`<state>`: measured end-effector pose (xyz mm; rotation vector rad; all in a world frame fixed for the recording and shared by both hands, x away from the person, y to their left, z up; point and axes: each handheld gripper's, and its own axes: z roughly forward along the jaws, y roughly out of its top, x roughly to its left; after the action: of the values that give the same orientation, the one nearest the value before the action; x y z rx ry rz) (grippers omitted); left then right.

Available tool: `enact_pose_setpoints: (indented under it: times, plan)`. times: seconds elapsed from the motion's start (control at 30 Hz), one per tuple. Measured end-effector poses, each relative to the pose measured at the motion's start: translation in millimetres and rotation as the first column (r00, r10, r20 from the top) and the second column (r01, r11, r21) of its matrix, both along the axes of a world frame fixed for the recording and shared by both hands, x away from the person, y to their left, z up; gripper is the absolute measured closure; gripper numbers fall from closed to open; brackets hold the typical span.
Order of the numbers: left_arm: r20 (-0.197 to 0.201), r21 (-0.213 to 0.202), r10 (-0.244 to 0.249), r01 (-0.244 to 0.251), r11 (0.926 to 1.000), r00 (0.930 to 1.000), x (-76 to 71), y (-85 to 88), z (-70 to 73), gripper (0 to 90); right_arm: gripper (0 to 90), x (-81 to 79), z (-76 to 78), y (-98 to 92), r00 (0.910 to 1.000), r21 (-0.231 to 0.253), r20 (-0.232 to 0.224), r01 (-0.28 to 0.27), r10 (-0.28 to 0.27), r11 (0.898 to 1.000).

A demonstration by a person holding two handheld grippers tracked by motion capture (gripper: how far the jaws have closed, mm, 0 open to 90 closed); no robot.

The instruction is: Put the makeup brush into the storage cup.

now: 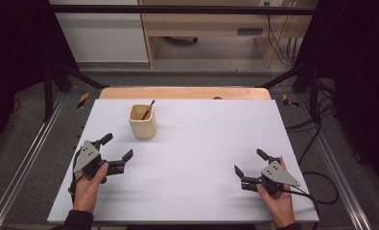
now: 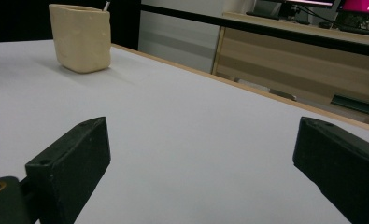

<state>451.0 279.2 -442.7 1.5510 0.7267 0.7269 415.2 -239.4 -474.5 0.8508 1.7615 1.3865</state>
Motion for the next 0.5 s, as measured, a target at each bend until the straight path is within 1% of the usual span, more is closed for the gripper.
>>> enact_pose_setpoints:
  times: [0.07,0.5]
  plan:
    - [0.003,0.005,0.002,-0.002,1.0,1.0,-3.0,1.2,-1.6,2.3,4.3,-0.1,0.1,-0.2,1.0,0.001,-0.001,0.001,-0.001,1.0]
    - [0.019,0.006,0.021,-0.021,0.9998,0.9996,-15.8,6.8,-10.3,1.8,4.2,-0.1,0.1,-0.4,1.0,0.0,-0.001,0.0,0.0,1.0]
